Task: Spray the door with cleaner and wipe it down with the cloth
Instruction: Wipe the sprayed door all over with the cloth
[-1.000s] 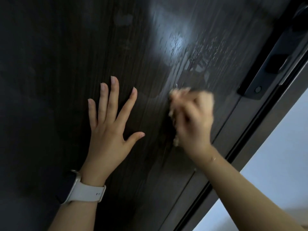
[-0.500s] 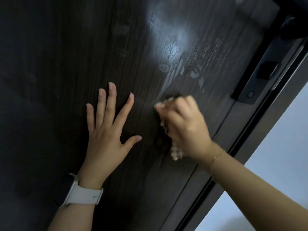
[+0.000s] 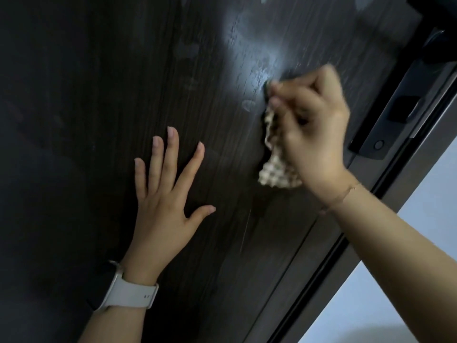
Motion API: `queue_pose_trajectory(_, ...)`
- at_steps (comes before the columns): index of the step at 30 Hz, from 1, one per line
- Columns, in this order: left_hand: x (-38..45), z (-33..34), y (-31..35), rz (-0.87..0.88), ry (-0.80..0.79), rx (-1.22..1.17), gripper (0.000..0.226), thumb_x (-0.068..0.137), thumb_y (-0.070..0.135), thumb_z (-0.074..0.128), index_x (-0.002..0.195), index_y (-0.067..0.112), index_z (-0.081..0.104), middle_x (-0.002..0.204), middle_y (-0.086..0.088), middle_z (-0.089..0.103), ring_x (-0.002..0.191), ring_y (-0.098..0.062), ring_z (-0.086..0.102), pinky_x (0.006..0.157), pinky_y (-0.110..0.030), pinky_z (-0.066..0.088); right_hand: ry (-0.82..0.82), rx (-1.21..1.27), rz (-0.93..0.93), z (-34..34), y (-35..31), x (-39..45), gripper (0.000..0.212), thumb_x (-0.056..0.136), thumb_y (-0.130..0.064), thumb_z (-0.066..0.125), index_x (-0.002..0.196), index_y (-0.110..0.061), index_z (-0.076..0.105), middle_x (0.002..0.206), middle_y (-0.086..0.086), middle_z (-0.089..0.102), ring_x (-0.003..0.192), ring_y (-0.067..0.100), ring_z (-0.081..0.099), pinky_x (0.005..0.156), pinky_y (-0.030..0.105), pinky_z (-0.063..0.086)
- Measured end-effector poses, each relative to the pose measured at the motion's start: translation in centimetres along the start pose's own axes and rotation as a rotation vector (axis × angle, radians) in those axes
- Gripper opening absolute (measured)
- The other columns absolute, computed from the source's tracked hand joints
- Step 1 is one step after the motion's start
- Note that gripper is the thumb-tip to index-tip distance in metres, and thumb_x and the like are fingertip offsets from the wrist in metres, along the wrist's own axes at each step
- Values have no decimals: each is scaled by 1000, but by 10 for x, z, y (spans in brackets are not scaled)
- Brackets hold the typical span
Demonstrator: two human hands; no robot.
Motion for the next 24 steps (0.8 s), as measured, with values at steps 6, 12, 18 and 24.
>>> queue_pose_trajectory(6, 0, -2, 0, -23, 26, -14, 119, 74, 42, 76, 154, 21, -9, 160, 9, -22, 149, -16, -18, 118, -35, -19, -268, 40, -189, 38, -42, -62, 18, 90, 3, 63, 107, 5, 71, 95, 20, 63, 88, 35, 57, 77, 40, 46)
queue_pose_trajectory(12, 0, -1, -1, 3, 2, 10, 116, 74, 41, 76, 154, 27, -6, 160, 6, -24, 148, -18, -20, 117, -35, -22, -97, -23, -106, -6, 10, -28, 19, 98, -11, 59, 96, 0, 74, 95, 9, 61, 89, 37, 60, 79, 47, 47)
queue_pose_trajectory(18, 0, 1, -1, 8, 1, 45, 111, 77, 44, 73, 155, 25, -4, 160, 2, -24, 148, -20, -21, 117, -37, -22, -120, -67, -35, -14, 25, -79, 15, 89, 4, 66, 101, 3, 72, 95, 10, 54, 86, 34, 54, 74, 41, 43)
queue_pose_trajectory(24, -1, 0, 0, 17, 11, 50, 109, 77, 45, 72, 155, 24, -2, 160, 2, -23, 148, -20, -21, 117, -38, -21, -261, -90, -90, -15, 20, -86, 9, 91, -2, 66, 93, 3, 73, 90, 18, 61, 82, 36, 58, 73, 38, 45)
Point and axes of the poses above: each hand's wrist, its own x-axis towards the middle knuckle, its own z-axis out of the palm, y = z × x, the point moved 6 cm from there along x, towards the middle knuckle
